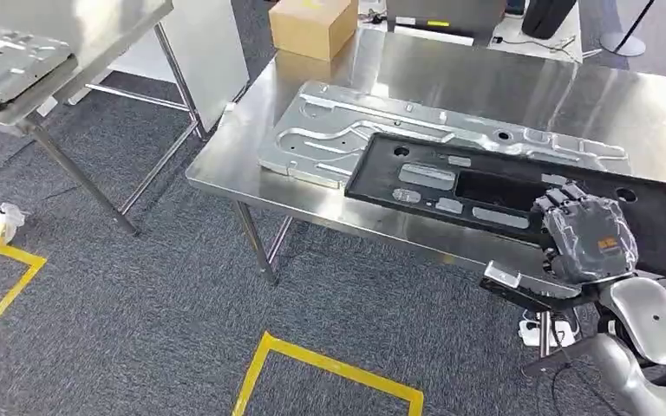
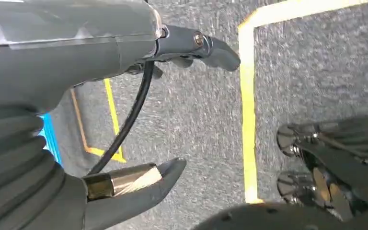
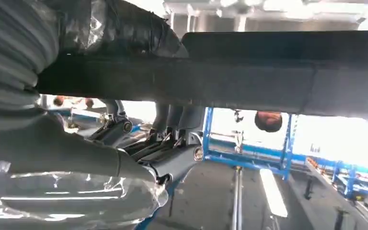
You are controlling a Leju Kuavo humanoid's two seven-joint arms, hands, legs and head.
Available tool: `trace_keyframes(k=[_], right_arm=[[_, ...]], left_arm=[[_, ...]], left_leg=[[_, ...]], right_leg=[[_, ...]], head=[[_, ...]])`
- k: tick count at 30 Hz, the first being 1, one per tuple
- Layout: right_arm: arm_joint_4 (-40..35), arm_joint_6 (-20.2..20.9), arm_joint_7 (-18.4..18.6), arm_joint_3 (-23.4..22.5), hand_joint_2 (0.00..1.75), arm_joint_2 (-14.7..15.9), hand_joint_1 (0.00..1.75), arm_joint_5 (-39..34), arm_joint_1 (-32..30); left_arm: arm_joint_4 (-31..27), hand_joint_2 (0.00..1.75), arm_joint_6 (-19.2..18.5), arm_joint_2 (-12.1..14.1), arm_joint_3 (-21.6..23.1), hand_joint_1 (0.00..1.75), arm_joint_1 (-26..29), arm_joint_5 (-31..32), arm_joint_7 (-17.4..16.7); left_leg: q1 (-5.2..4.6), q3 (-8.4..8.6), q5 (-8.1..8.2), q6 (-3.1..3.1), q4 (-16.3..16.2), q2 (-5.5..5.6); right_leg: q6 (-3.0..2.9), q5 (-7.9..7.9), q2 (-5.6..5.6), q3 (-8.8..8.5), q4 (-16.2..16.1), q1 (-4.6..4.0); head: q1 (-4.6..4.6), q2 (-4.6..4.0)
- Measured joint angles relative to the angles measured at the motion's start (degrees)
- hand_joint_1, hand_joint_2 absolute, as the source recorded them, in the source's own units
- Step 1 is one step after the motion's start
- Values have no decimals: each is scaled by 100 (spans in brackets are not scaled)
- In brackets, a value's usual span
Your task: Take the parts from the cabinet and place them on the table.
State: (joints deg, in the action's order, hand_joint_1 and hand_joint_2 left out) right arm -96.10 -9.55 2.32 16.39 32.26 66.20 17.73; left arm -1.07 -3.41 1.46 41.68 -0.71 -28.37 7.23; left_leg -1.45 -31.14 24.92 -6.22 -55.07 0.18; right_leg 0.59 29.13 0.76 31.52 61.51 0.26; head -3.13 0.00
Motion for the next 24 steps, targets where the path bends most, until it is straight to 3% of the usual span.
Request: trace_keyframes(k=[1,3,4,5,6,8,9,10,11,12,14,15,16,18,19,20,21,22,24], right_arm=[[11,4,0,2,175,-2,175,-7,55],[31,4,0,2,175,-4,175,-15,59],[57,4,-9,7,175,-11,175,-13,40],[79,4,-20,18,175,-24,175,5,30],[96,4,-22,22,175,-39,175,15,30],[131,2,-24,24,175,-66,175,22,30],[155,-2,-22,24,175,-78,175,28,25],[184,-2,-22,35,175,-107,175,35,54],[208,-2,-13,42,175,-127,175,50,82],[218,-4,-6,48,175,-144,175,76,77],[247,-4,-9,66,175,-184,175,87,107],[254,-2,-9,74,175,-208,175,96,144],[280,4,-9,98,175,-255,175,103,208],[351,46,-4,198,175,-399,175,116,359],[396,79,-4,274,175,-472,175,125,430],[432,109,6,364,175,-544,175,138,473],[459,120,11,429,175,-590,175,155,505],[485,133,15,504,175,-647,175,177,536],[520,144,46,582,175,-724,175,190,622]], left_arm=[[0,175,0,0,2,0,1,-22,0],[0,175,-9,-15,15,0,-2,-42,2],[0,175,-11,-28,31,0,2,-50,4],[0,175,-11,-37,42,0,2,-70,9],[0,175,-13,-50,44,0,2,-83,9],[0,175,-13,-72,48,0,3,-87,11],[6,175,-11,-70,50,0,14,-92,11],[28,175,-9,-61,52,0,-4,-98,17],[28,175,-9,-63,59,0,-9,-105,24],[31,175,-9,-63,76,0,1,-114,26],[31,175,-9,-63,96,0,-14,-133,33],[31,175,-9,-66,101,0,-18,-149,33],[31,175,-11,-68,114,0,-23,-164,35],[31,175,-13,-68,153,0,-32,-168,31],[31,175,-13,-70,168,0,-33,-177,22],[31,175,-13,-70,183,0,-33,-188,22],[31,175,-13,-70,188,0,-32,-199,22],[31,175,-13,-70,192,0,-27,-203,22],[37,175,-11,-68,203,0,-21,-210,22]], left_leg=[[9,33,4,7,19,-7],[35,65,63,89,15,-9],[52,93,97,133,10,-7],[79,136,136,180,2,-6],[109,190,184,225,-14,-6],[176,316,317,318,-76,-12],[194,314,384,376,-95,-18],[199,334,417,421,-177,-25],[177,280,458,482,-166,-27],[178,330,491,530,-202,-44],[178,312,501,569,-312,-59],[200,219,477,582,-565,-50],[200,-7,531,596,-935,-47],[202,-570,872,641,-1718,-48],[201,-829,1065,645,-2021,-48],[200,-979,1085,625,-2106,-48],[193,-1000,938,596,-1955,-46],[177,-913,651,555,-1587,-44],[98,-613,-65,395,-599,-41]], right_leg=[[50,164,-5,157,256,13],[146,516,-8,648,1015,70],[159,554,-10,856,1276,105],[190,428,-18,929,1260,137],[234,173,-33,867,988,166],[318,-535,-91,469,-31,226],[336,-494,-118,391,-191,212],[271,-237,-140,463,-281,156],[145,-259,-175,443,-175,127],[60,-355,-142,444,-158,114],[-25,-331,-109,364,-162,158],[-74,-299,-115,319,-187,152],[-111,-270,-109,290,-197,147],[-156,-215,-77,247,-199,124],[-164,-176,-54,211,-198,105],[-168,-134,-32,155,-199,85],[-171,-89,-18,88,-199,62],[-173,-36,-9,12,-200,41],[-171,62,-7,-117,-216,11]], head=[[5,0],[5,0],[5,0],[5,0],[2,0],[2,0],[3,0],[-20,0],[-17,0],[-10,0],[7,0],[-2,0],[11,0],[9,0],[9,0],[9,0],[11,0],[9,0],[7,0]])
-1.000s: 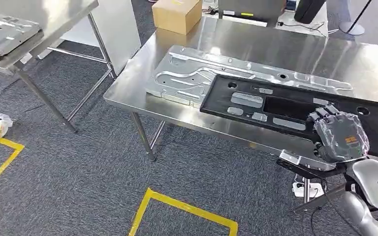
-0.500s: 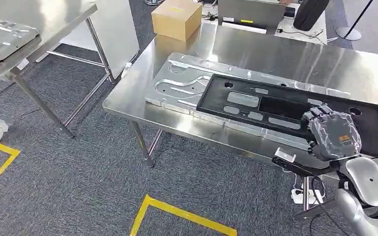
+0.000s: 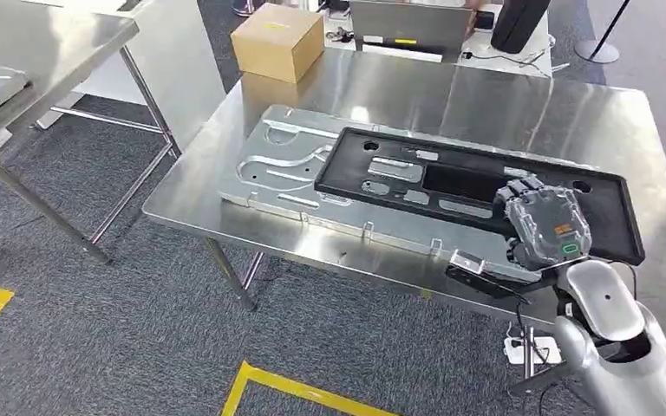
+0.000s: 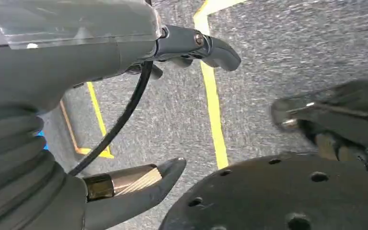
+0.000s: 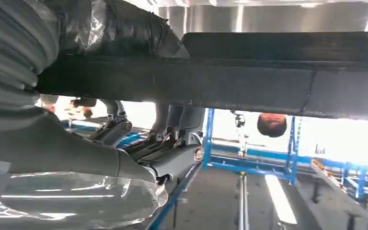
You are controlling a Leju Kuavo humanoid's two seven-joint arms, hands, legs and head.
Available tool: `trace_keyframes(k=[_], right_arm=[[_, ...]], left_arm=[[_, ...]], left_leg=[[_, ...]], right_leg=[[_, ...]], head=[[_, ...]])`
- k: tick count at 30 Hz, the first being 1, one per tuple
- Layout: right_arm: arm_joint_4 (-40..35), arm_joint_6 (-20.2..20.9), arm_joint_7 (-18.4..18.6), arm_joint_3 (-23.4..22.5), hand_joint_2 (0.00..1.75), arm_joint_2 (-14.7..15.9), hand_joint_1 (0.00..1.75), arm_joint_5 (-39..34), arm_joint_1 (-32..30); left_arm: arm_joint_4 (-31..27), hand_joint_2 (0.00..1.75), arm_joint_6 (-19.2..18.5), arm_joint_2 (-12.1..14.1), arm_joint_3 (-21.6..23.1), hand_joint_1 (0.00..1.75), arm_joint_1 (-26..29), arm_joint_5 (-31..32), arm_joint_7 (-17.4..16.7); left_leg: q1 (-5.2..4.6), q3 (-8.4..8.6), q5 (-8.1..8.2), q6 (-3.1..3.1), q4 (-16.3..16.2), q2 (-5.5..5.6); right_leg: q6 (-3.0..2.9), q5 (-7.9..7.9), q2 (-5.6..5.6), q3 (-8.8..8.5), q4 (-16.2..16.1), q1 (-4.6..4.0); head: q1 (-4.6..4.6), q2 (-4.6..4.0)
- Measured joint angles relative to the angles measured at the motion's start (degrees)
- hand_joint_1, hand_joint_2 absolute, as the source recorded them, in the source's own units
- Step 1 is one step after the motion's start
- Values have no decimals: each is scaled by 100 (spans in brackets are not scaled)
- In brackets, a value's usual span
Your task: Take the parts from the cabinet and place them on the table.
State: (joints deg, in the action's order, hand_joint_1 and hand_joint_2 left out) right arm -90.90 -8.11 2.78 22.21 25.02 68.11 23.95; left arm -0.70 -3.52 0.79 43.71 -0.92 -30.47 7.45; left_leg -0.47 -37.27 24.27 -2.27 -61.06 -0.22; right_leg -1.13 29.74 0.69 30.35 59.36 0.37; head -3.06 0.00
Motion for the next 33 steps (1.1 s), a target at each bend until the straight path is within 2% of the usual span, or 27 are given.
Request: trace_keyframes(k=[1,2,3,5,7,8,10,11,12,13,14,15,16,17,18,20,22,23,25,26,27,28,29,30,31,32,33], right_arm=[[22,-2,11,35,175,-22,175,0,44],[44,-7,15,83,175,-52,175,0,92],[68,-4,17,116,175,-74,175,4,114],[94,-7,24,177,175,-118,175,17,131],[120,-7,50,247,175,-166,175,17,202],[135,-2,52,278,175,-186,175,17,241],[164,-2,65,319,175,-208,175,20,252],[192,-2,65,361,175,-216,175,22,233],[216,-2,63,389,175,-229,175,22,216],[234,-2,65,413,175,-247,175,22,211],[245,-2,72,428,175,-260,175,22,212],[253,-2,83,437,175,-264,175,22,212],[269,2,89,446,175,-264,175,22,203],[286,2,107,450,175,-266,175,17,208],[291,-2,111,457,175,-264,175,13,197],[299,-13,111,461,175,-267,175,13,199],[297,-26,114,461,175,-275,175,2,208],[297,-26,118,461,175,-275,175,2,211],[299,-13,127,461,175,-277,175,-4,211],[299,13,127,463,175,-288,175,-11,210],[299,39,127,463,175,-297,175,-18,207],[299,55,129,470,175,-304,175,-17,202],[302,59,135,472,175,-306,175,-17,197],[304,59,135,472,175,-306,175,-18,196],[308,59,135,472,175,-306,175,-20,195],[323,57,133,472,175,-306,175,-35,183],[341,51,131,474,175,-308,175,-63,169]], left_arm=[[22,175,0,20,9,0,21,-9,-2],[22,175,-2,11,26,0,7,-11,-7],[22,175,0,9,37,0,-8,-15,-4],[26,175,0,13,59,0,11,-24,-2],[26,175,-2,-11,83,0,12,-37,2],[26,175,-2,-9,88,0,2,-52,4],[26,175,0,-9,94,0,-13,-61,4],[26,175,0,-9,105,0,-11,-63,9],[26,175,0,-11,118,0,-3,-63,13],[26,175,0,-13,125,0,6,-68,18],[26,175,0,-18,127,0,9,-70,20],[26,175,0,-17,129,0,12,-74,20],[28,175,-2,-20,131,0,42,-74,20],[31,175,0,-20,131,0,26,-76,22],[31,175,0,-20,133,0,10,-76,26],[31,175,0,-20,138,0,8,-79,28],[31,175,2,-7,158,0,0,-85,28],[31,175,2,-7,168,0,-2,-96,31],[31,175,2,-7,175,0,-8,-127,35],[31,175,2,-9,182,0,-6,-131,35],[31,175,2,-9,190,0,-4,-138,35],[31,175,2,-9,210,0,-3,-146,33],[31,175,2,-9,217,0,3,-157,33],[31,175,2,-9,221,0,13,-170,26],[33,175,-2,-9,221,0,25,-177,22],[35,175,-13,-9,221,0,51,-192,18],[37,175,-37,-9,223,0,36,-201,15]], left_leg=[[-38,9,-66,-51,86,30],[-64,22,120,-67,182,37],[-70,85,55,-80,215,54],[-45,203,3,-142,393,51],[-9,428,-38,-160,479,40],[-10,454,-12,-187,485,41],[-10,503,61,-188,485,48],[-10,554,111,-178,480,60],[-10,614,163,-166,475,66],[-8,685,224,-150,465,70],[-7,764,288,-135,450,70],[-8,849,362,-117,439,65],[-7,861,428,-90,439,64],[-17,901,457,-53,404,75],[-9,883,492,-5,416,72],[-12,932,466,66,353,64],[8,740,424,122,-39,64],[21,510,459,152,-398,59],[71,-36,801,231,-1125,58],[87,-240,985,252,-1344,57],[102,-355,1032,264,-1378,57],[114,-362,939,277,-1191,57],[117,-277,734,280,-850,57],[117,-143,407,277,-400,57],[117,-5,-104,258,124,57],[89,-13,-264,234,272,65],[64,1,-51,174,248,56]], right_leg=[[21,32,2,-53,-4,-14],[61,57,25,-56,-49,-1],[101,73,19,-77,-114,4],[175,-72,23,-160,-7,-12],[194,52,-30,-83,249,5],[208,189,-33,128,611,7],[258,554,-36,642,1347,29],[282,675,-37,855,1558,41],[294,604,-38,929,1503,50],[288,400,-42,900,1226,56],[276,111,-49,787,808,58],[268,-293,-67,638,286,56],[220,-665,-101,569,-7,40],[200,-432,-108,640,-50,-11],[133,-528,-105,586,-24,-44],[38,-526,-81,551,-57,-37],[-30,-501,-72,407,-136,11],[-65,-474,-74,370,-148,16],[-69,-391,-72,300,-148,19],[-66,-346,-66,252,-148,20],[-59,-295,-59,190,-147,24],[-46,-241,-52,106,-145,30],[-29,-182,-46,27,-143,36],[-6,-138,-45,-54,-135,44],[20,-73,-47,-126,-133,46],[58,-26,-43,-164,-101,33],[101,1,-32,-113,-114,30]], head=[[-18,0],[-2,0],[13,0],[2,0],[-13,0],[-7,0],[-4,0],[-9,0],[-9,0],[-9,0],[-9,0],[-9,0],[-15,0],[11,0],[18,0],[17,0],[17,0],[44,0],[42,0],[37,0],[39,0],[39,0],[39,0],[42,0],[37,0],[28,0],[35,0]])
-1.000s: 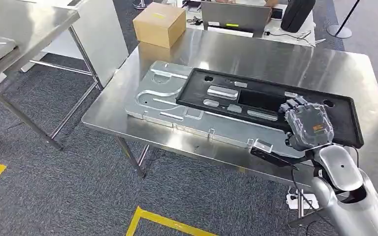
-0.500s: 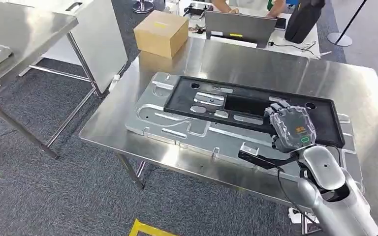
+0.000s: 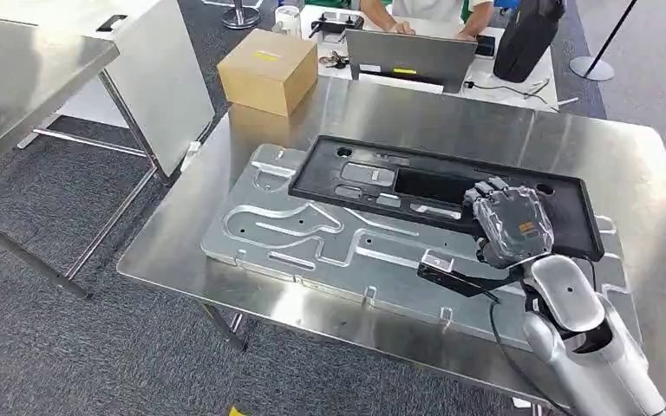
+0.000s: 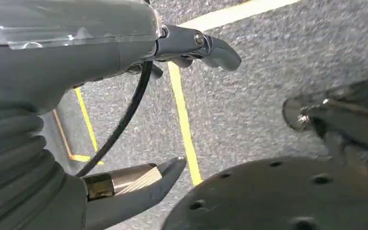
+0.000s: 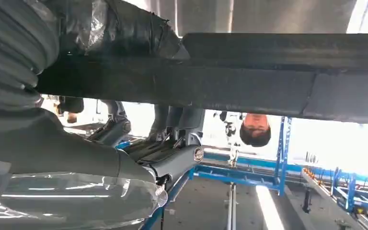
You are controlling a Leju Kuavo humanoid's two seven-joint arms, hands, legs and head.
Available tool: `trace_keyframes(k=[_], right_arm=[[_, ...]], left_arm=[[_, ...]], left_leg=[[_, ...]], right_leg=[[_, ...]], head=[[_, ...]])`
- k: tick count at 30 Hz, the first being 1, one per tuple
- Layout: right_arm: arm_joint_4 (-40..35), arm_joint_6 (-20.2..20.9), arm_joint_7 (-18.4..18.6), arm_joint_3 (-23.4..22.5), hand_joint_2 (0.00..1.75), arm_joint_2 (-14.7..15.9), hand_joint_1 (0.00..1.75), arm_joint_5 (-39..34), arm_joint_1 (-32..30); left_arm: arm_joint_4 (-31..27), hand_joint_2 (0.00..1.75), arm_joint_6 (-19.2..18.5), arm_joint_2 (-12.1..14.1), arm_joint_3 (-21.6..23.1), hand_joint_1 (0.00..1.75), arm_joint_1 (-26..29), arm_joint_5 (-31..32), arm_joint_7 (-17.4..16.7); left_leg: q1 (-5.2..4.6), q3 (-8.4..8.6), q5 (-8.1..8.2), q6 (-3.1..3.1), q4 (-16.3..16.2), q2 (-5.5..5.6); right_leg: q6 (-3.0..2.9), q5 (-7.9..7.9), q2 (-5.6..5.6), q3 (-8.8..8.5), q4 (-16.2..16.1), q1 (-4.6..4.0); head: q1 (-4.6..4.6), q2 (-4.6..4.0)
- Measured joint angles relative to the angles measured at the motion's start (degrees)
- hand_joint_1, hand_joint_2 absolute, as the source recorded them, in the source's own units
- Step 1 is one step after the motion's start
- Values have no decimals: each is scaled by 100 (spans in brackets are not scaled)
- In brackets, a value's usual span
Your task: Take the parts from the cabinet and place them on the table.
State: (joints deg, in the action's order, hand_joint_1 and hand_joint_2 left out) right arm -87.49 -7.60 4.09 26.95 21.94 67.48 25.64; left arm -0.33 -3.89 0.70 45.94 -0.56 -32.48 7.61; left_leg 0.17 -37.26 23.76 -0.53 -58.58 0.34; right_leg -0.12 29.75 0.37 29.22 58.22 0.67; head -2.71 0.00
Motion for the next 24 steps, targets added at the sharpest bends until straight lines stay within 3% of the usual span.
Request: trace_keyframes(k=[1,2,3,4,5,7,13,16,24], right_arm=[[18,0,-7,2,175,0,175,-20,-23],[26,-2,-11,7,175,-2,175,-33,-63],[37,-5,-20,7,175,2,175,-44,-87],[42,-7,-31,7,175,2,175,-44,-90],[53,-7,-31,7,175,2,175,-46,-96],[68,-7,-29,7,175,2,175,-46,-97],[68,8,-29,9,175,-2,175,-46,-85],[68,35,-13,9,175,-2,175,-49,-86],[68,37,-13,13,175,-2,175,-46,-92]], left_arm=[[0,175,-25,-2,0,0,1,-35,0],[0,175,-42,-2,0,0,8,-46,-2],[0,175,-53,-18,2,0,20,-48,-2],[0,175,-55,-17,2,0,16,-52,-2],[0,175,-55,-20,2,0,12,-52,-2],[0,175,-55,-17,2,0,3,-55,-2],[0,175,-66,-20,4,0,-13,-61,22],[0,175,-66,-20,4,0,-16,-66,22],[0,175,-66,-20,4,0,-16,-72,20]], left_leg=[[-6,2,-161,-36,-11,5],[-8,21,-156,-48,7,6],[19,28,-206,14,48,10],[7,26,-203,12,55,11],[-2,27,-185,-16,56,13],[-11,27,-155,-61,56,15],[-25,30,-121,-102,53,16],[-35,30,-119,-107,49,16],[-35,41,-122,-110,49,15]], right_leg=[[49,35,-2,-2,3,1],[65,45,-3,-40,-41,-7],[-3,32,-12,-45,1,-20],[-57,9,-12,-31,-13,-9],[-55,9,-12,-48,-52,-7],[-26,49,-15,-97,-138,-4],[12,53,-27,-121,-193,5],[92,52,-29,-121,-197,16],[100,48,-29,-125,-195,15]], head=[[3,0],[-4,0],[-4,0],[-2,0],[-2,0],[-4,0],[-4,0],[-4,0],[-2,0]])
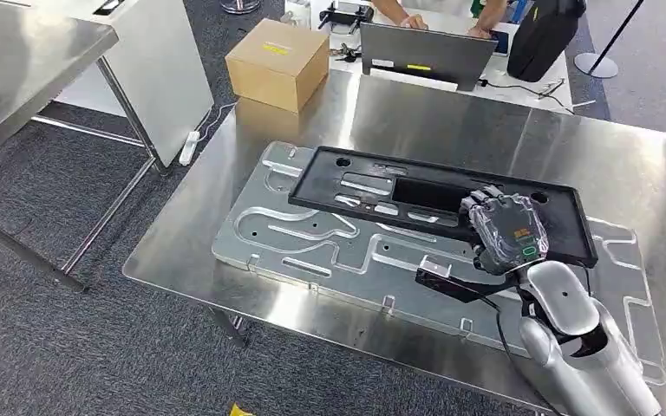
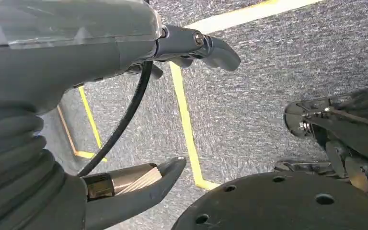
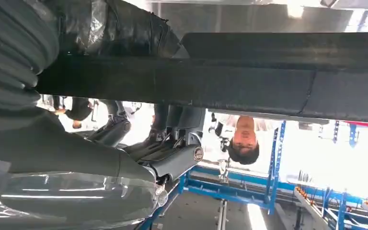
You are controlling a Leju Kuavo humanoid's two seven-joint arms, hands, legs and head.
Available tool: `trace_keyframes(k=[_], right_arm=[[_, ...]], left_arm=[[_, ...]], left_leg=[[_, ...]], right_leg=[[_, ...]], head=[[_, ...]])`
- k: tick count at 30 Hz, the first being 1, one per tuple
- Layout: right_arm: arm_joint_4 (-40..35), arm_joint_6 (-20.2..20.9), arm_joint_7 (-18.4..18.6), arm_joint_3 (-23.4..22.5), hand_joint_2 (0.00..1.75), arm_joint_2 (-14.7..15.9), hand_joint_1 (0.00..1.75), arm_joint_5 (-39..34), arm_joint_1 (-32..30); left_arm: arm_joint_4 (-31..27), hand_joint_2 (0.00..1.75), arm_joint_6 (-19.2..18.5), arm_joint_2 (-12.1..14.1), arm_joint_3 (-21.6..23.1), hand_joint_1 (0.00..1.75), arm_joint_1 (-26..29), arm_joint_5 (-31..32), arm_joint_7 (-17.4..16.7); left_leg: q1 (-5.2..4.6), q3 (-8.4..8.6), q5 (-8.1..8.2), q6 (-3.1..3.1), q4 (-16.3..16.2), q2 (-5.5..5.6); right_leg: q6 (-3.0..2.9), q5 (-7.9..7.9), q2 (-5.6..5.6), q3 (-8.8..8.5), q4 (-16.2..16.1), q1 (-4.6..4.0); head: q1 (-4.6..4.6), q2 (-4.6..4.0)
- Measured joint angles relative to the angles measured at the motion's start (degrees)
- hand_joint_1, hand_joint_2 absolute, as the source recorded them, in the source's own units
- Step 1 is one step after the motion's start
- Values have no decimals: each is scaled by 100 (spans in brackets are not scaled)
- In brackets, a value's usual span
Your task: Take the parts from the cabinet and place them on the table.
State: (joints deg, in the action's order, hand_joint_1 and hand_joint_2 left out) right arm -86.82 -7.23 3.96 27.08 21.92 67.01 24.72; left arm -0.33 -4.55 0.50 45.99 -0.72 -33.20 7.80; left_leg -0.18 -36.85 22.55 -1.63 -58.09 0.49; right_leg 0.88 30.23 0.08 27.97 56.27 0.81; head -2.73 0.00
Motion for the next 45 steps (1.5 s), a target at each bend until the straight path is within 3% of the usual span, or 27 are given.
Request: trace_keyframes(k=[16,17,23,24,38,45], right_arm=[[219,24,-4,35,175,-50,175,-44,-178],[249,24,-11,35,0,-57,0,-50,-205],[611,-54,-35,37,0,-124,0,-258,-464],[741,-127,-94,35,0,-142,0,-267,-526],[1095,-26,-162,31,0,-280,0,-188,-646],[1029,-232,-81,17,0,-308,0,52,-644]], left_arm=[[0,175,20,0,48,0,-3,-98,92],[0,175,20,0,52,0,-2,-103,98],[0,175,-79,0,77,0,-1,-288,107],[0,0,-90,0,77,0,2,-328,85],[0,0,-98,-13,94,0,8,-536,33],[0,0,-85,-24,151,0,9,-619,15]], left_leg=[[3,12,1,3,15,0],[3,12,1,3,15,0],[3,19,4,6,15,1],[3,19,4,6,15,1],[3,30,4,6,15,-2],[3,30,4,6,15,-2]], right_leg=[[3,12,-3,-4,4,-6],[3,12,-3,-4,4,-6],[3,16,-6,-12,3,-5],[3,16,-6,-12,3,-5],[2,16,-3,-18,4,-5],[3,16,-3,-19,4,-5]], head=[[-2,0],[-2,0],[-2,0],[0,0],[0,0],[-2,0]])
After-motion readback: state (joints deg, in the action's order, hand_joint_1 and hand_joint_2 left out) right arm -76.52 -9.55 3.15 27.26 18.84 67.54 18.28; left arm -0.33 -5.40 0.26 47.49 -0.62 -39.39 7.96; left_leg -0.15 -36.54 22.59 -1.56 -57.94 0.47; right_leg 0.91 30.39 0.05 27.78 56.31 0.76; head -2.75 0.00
